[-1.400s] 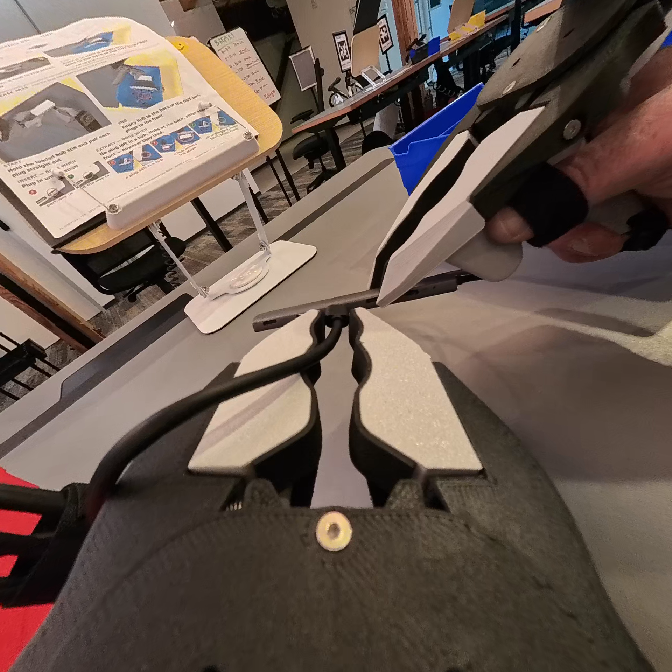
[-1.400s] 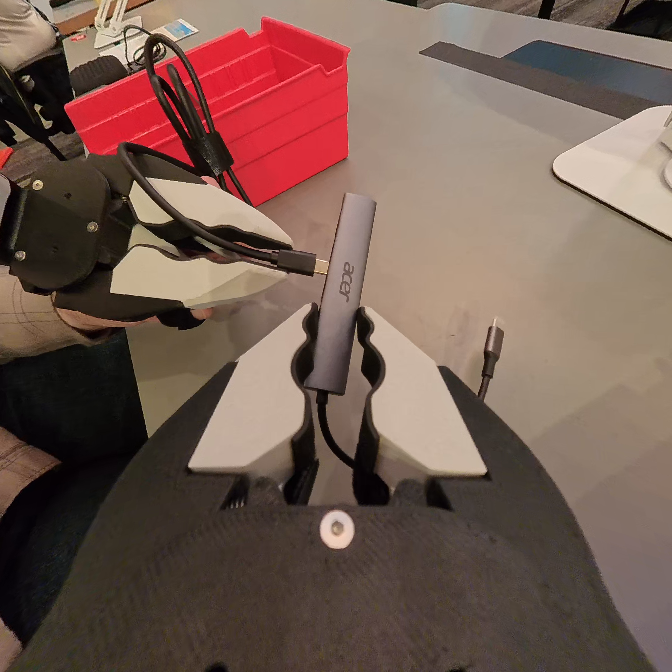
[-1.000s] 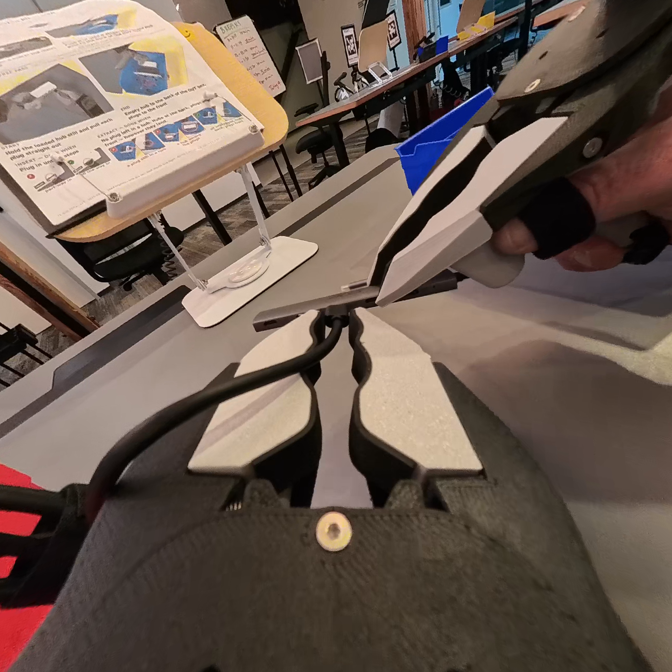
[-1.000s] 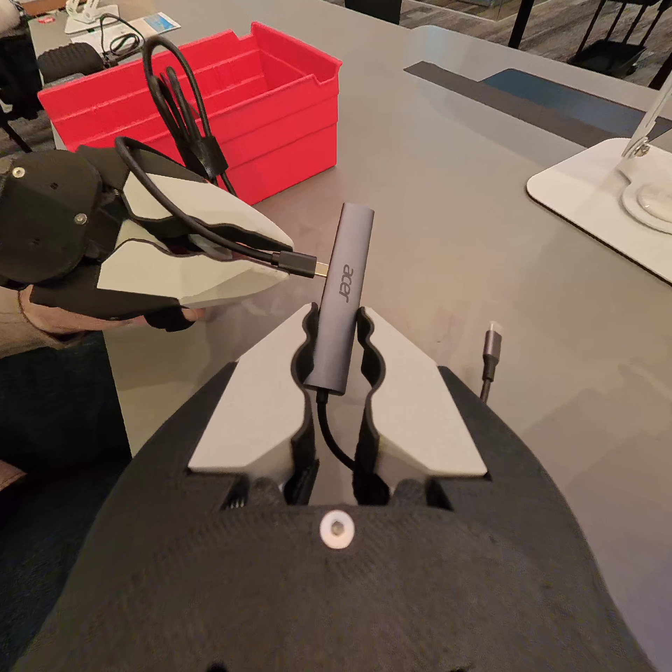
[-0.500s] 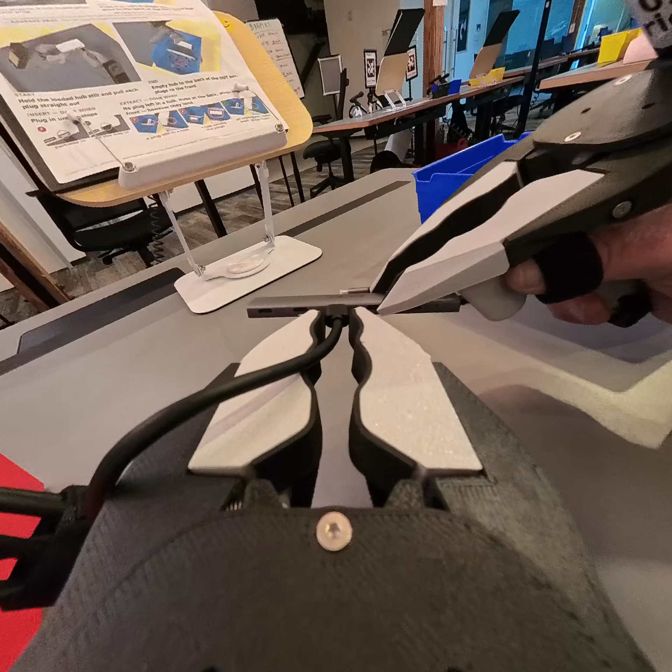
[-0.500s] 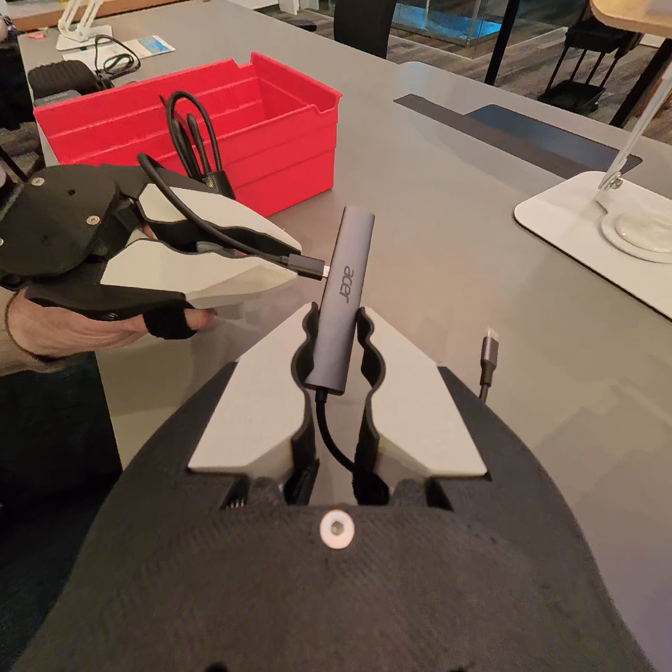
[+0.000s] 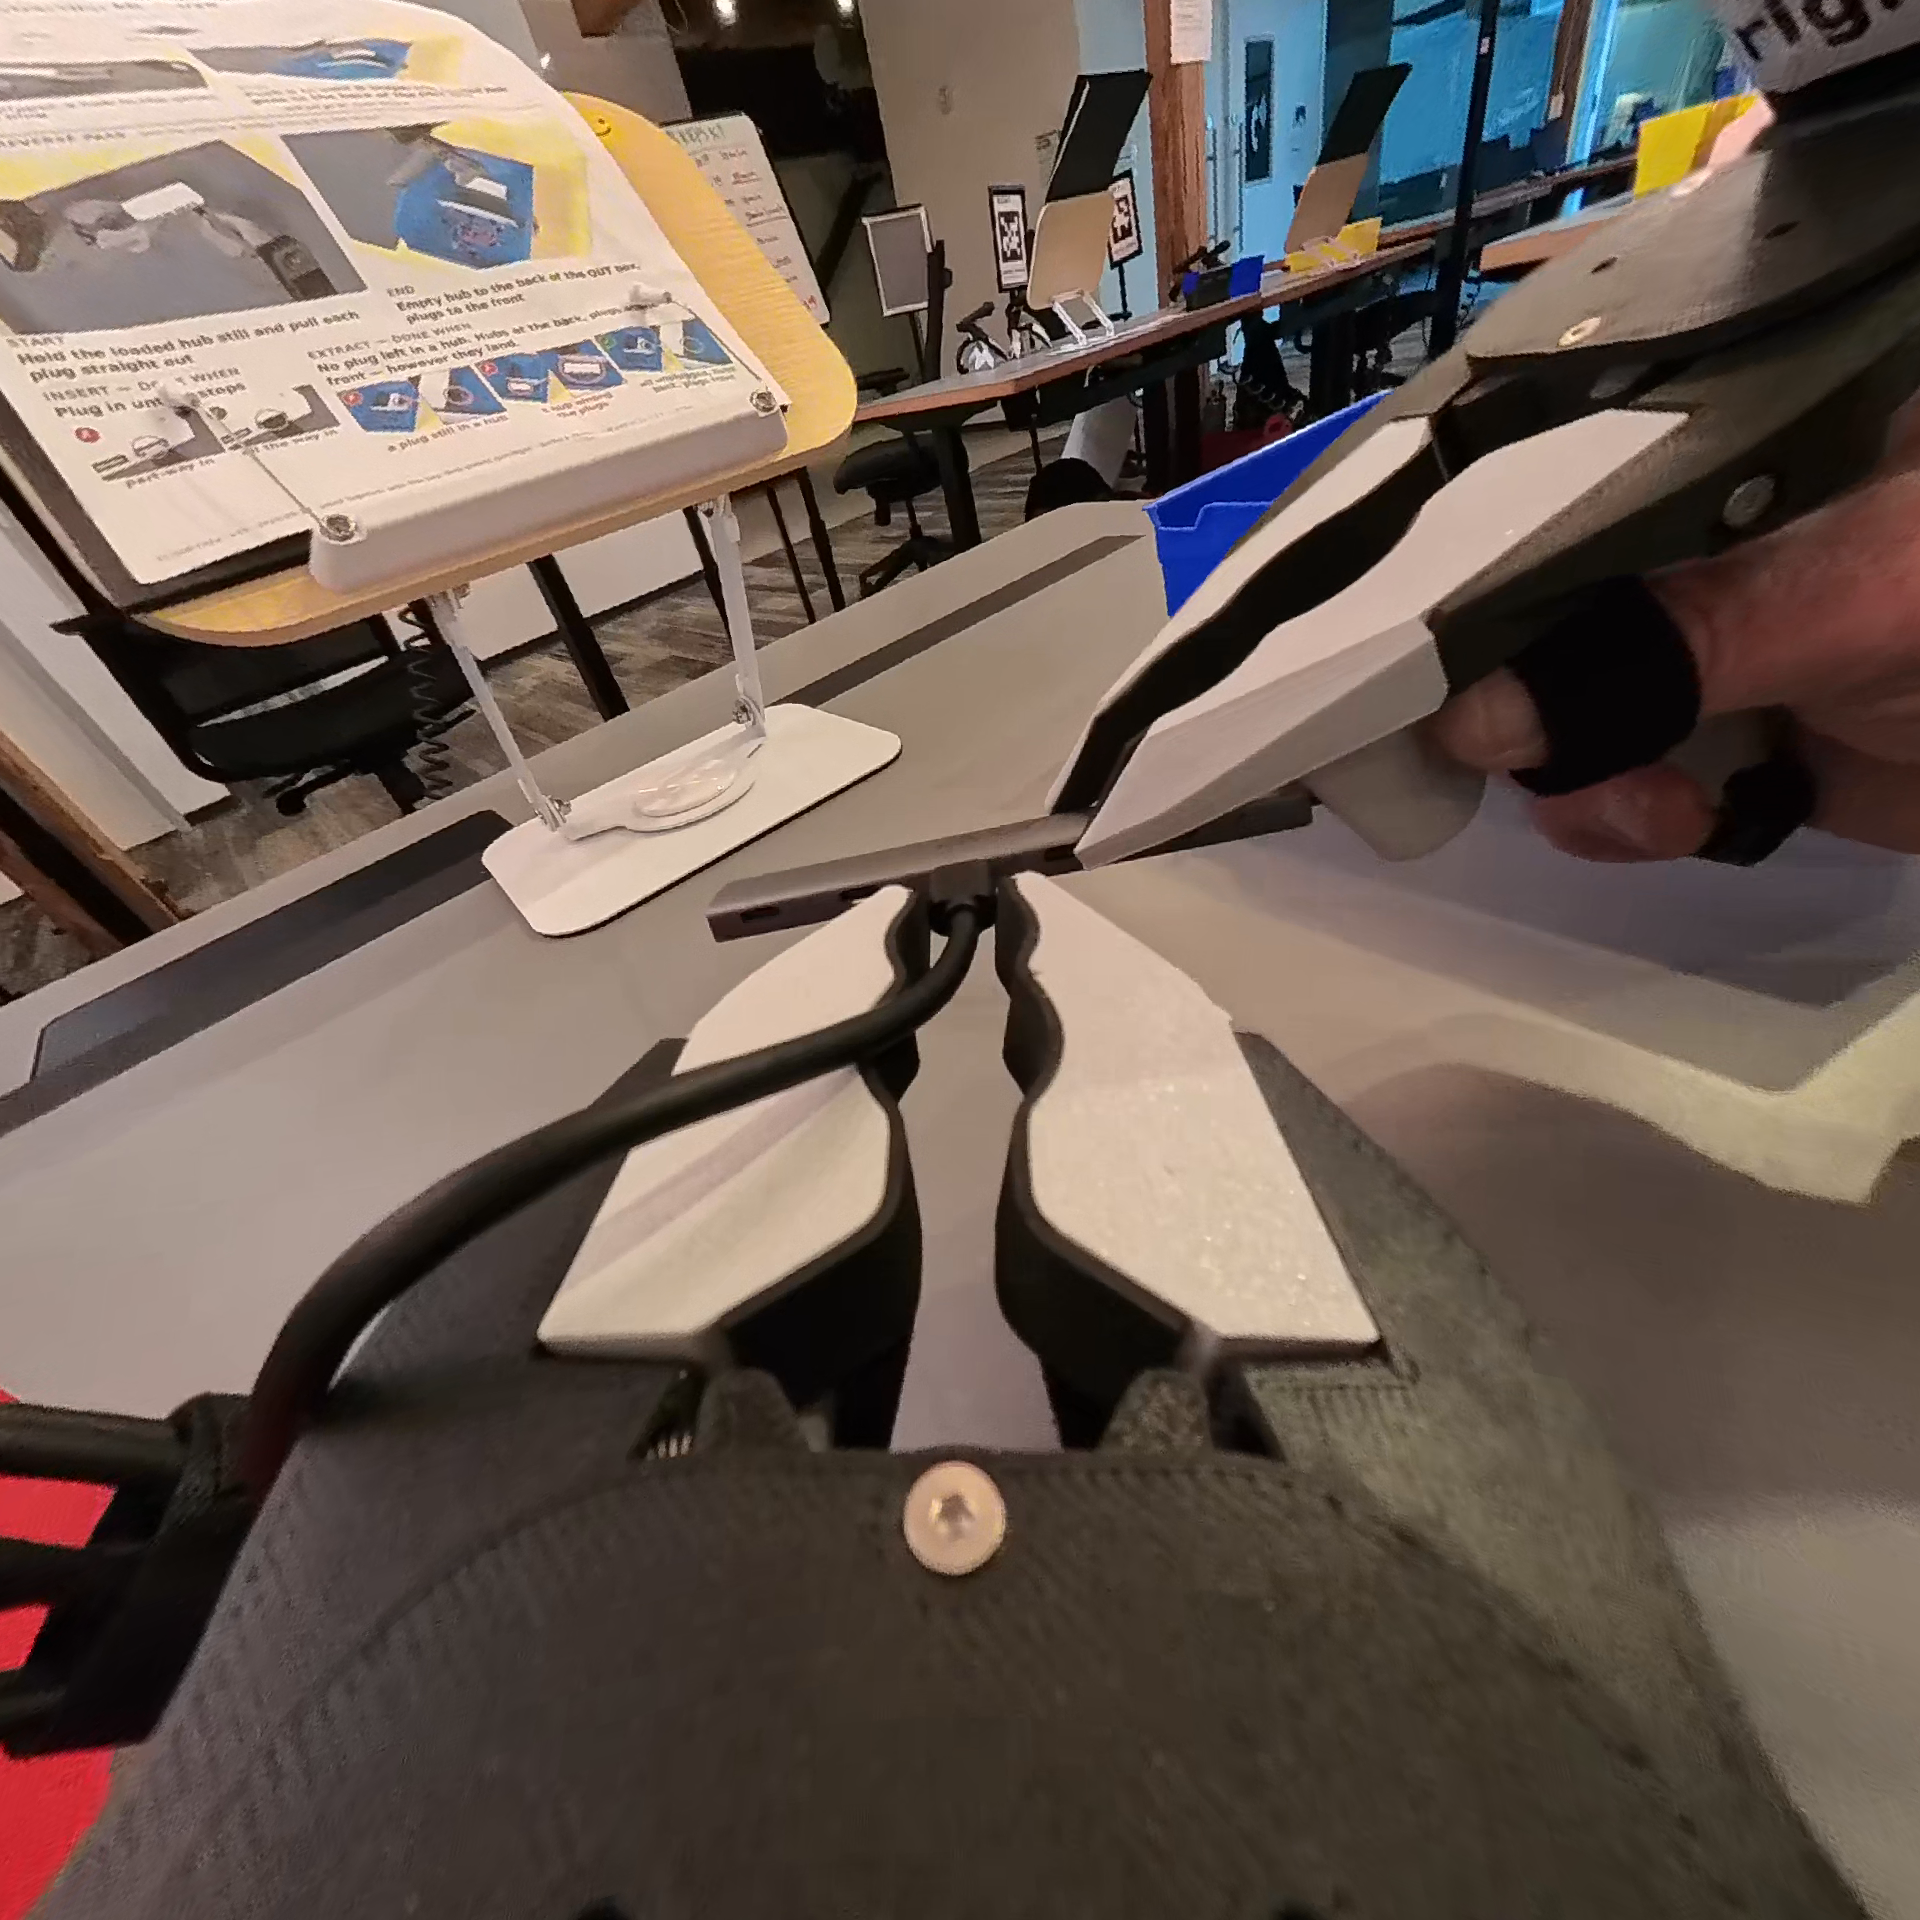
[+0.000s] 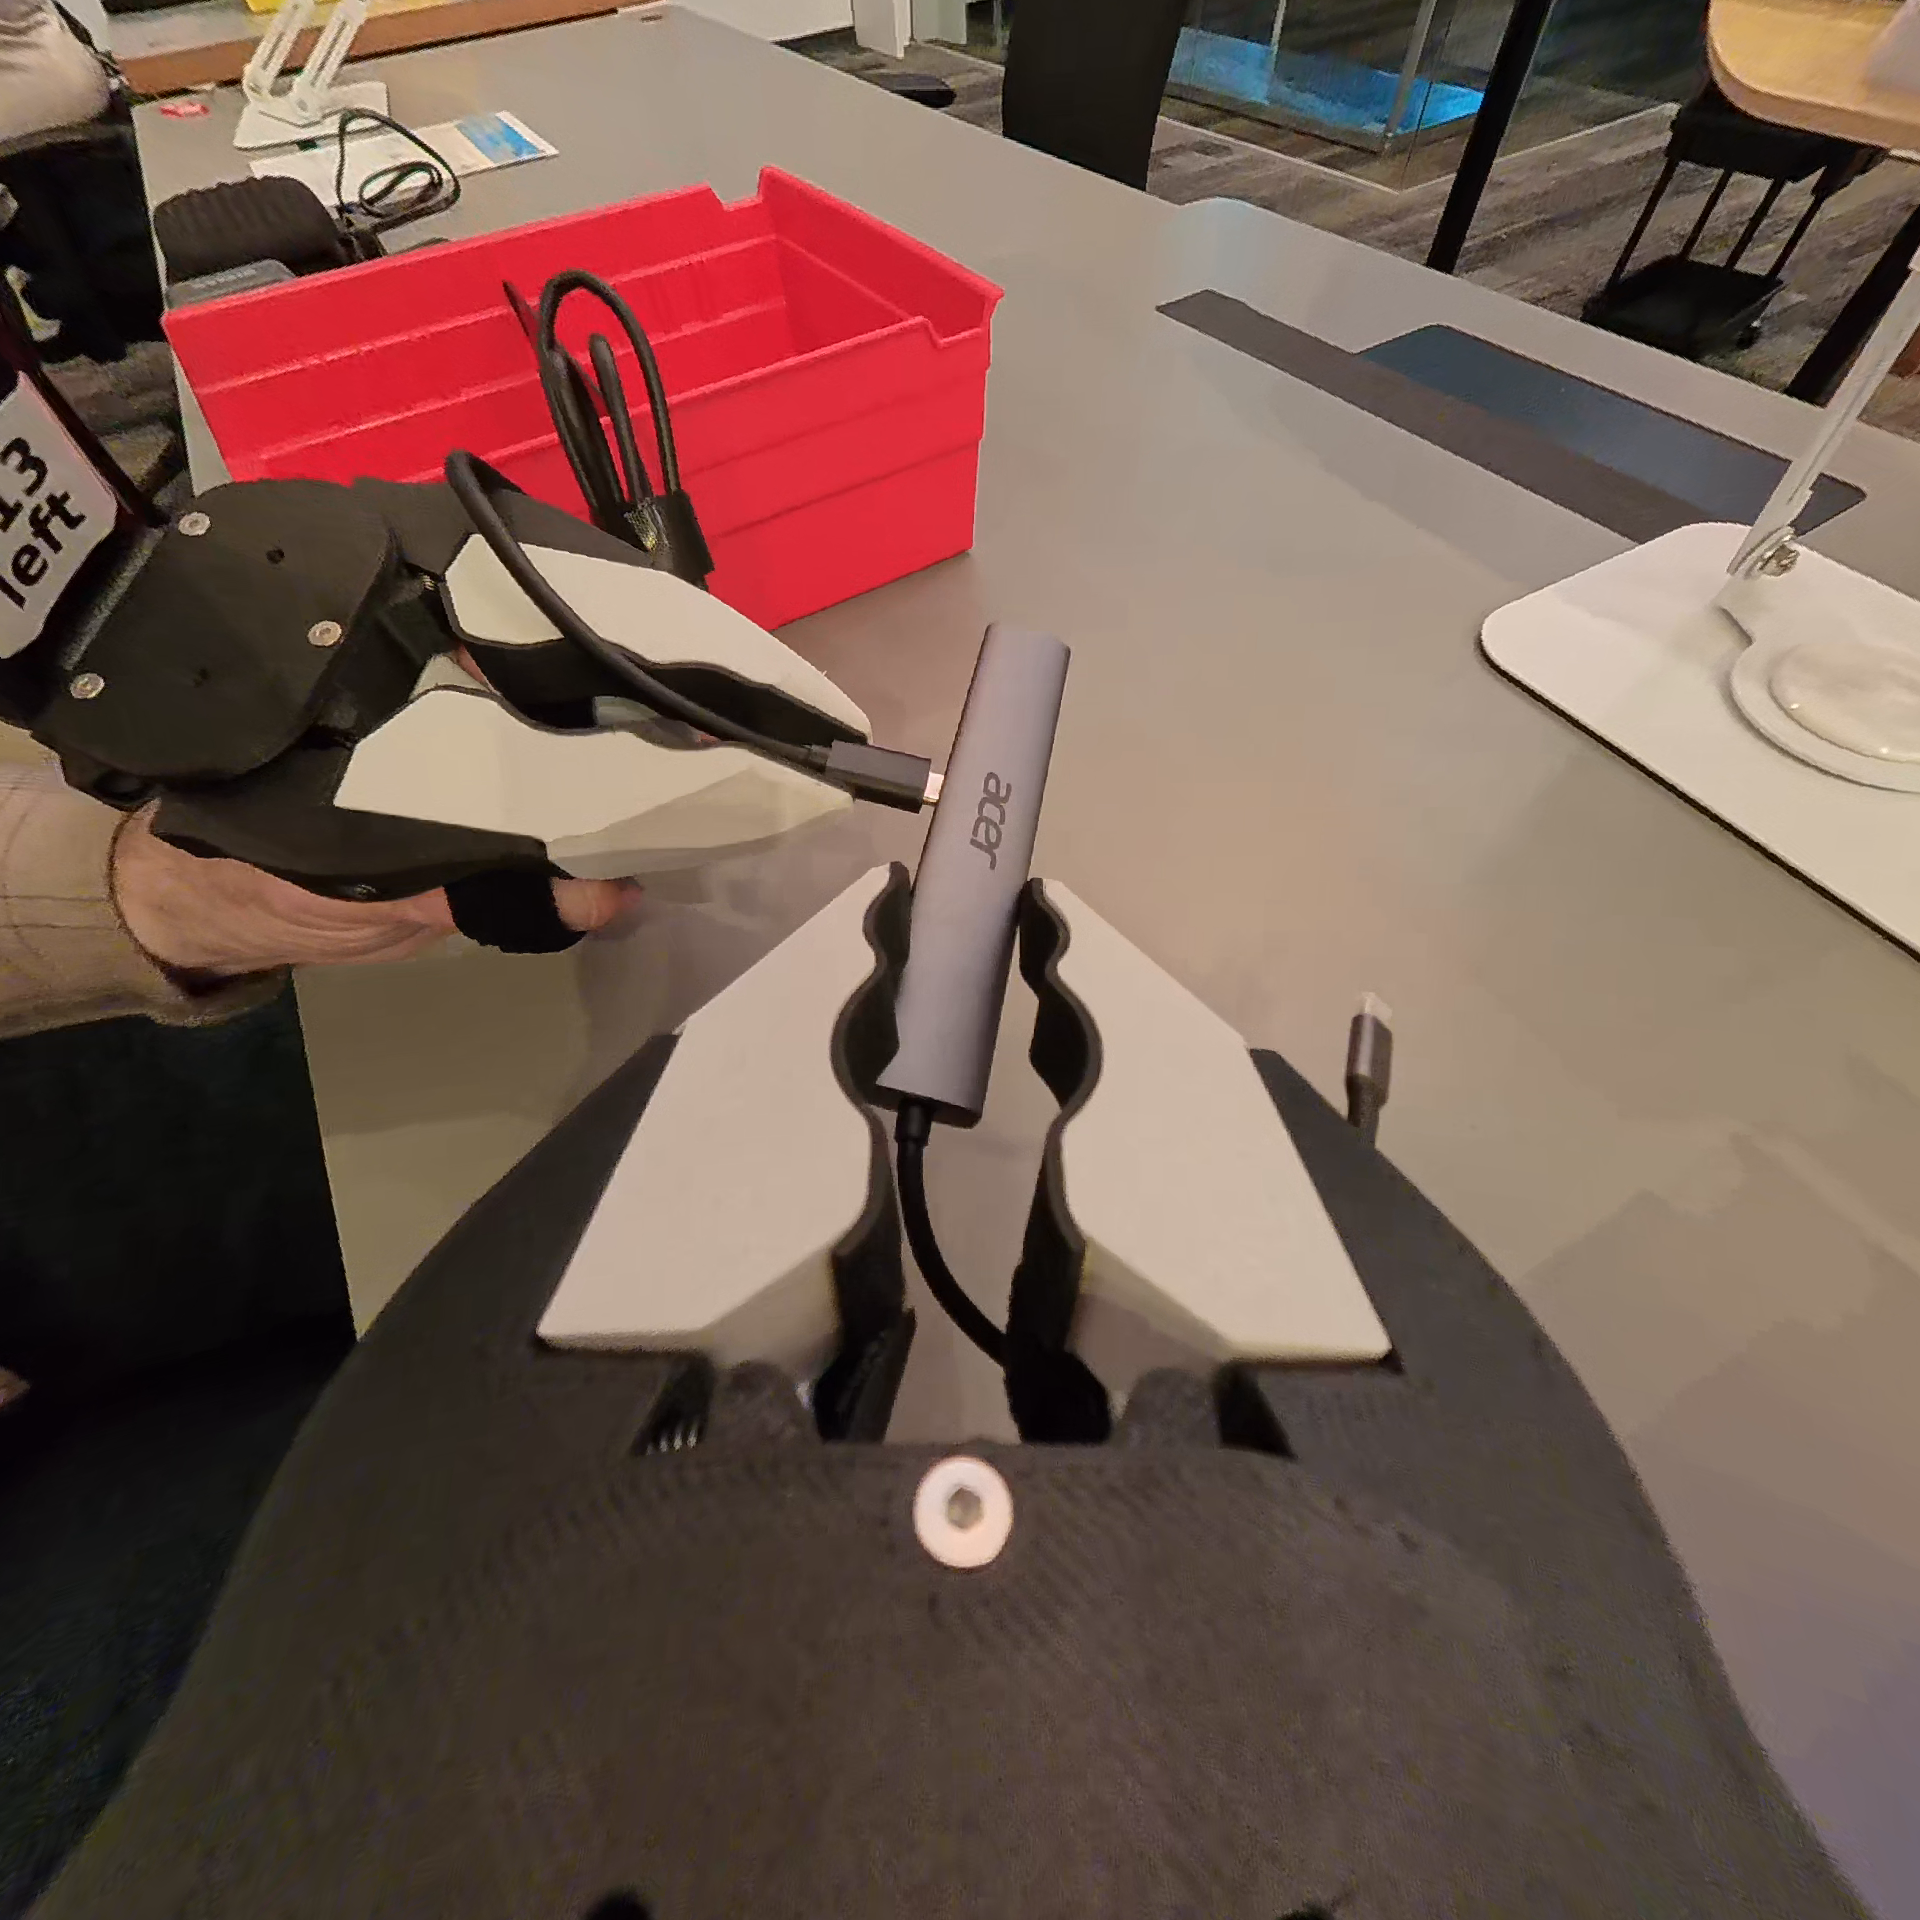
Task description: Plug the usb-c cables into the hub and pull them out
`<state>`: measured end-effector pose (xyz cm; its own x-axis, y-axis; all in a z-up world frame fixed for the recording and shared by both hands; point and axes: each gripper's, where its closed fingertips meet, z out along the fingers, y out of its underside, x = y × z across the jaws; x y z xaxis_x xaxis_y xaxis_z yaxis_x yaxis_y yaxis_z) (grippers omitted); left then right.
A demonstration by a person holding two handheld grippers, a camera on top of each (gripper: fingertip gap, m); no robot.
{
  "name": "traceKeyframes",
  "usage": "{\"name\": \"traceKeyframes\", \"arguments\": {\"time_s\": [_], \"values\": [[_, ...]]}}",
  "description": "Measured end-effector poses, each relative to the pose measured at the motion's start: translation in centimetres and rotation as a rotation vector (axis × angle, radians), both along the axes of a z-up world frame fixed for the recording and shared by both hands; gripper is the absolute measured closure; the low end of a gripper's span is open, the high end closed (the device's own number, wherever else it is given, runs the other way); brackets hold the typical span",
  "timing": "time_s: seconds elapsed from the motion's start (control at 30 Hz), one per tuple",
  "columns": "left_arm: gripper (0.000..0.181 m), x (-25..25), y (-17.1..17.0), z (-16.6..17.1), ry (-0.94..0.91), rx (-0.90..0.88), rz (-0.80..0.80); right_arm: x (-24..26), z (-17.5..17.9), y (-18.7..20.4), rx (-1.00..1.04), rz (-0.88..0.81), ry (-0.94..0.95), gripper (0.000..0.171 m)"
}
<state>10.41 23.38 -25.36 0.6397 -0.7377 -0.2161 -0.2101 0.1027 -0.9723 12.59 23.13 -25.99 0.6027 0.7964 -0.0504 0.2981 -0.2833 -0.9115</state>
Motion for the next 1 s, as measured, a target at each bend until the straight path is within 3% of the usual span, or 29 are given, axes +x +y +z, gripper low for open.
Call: {"name": "traceKeyframes", "arguments": {"time_s": [0.83,0.87,0.9,0.93,1.0], "values": [[0.169,-0.3,-0.3,-0.3,0.044,0.019,-0.009,-0.5,0.8,-0.5,0.094,0.043,-0.203,0.154],[0.170,-0.3,-0.3,-0.4,0.043,0.010,-0.016,-0.9,1.5,-0.8,0.101,0.066,-0.172,0.155],[0.170,0.0,-0.4,-0.9,0.064,-0.012,-0.044,-3.1,3.9,-3.2,0.116,0.248,0.008,0.171],[0.170,1.2,-1.2,-2.5,0.136,-0.057,-0.115,-5.5,6.0,-5.7,0.091,0.381,0.162,0.171],[0.170,3.4,-2.4,-2.4,0.189,0.058,-0.140,-7.0,3.0,-4.9,0.243,0.310,-0.214,0.171]]}}
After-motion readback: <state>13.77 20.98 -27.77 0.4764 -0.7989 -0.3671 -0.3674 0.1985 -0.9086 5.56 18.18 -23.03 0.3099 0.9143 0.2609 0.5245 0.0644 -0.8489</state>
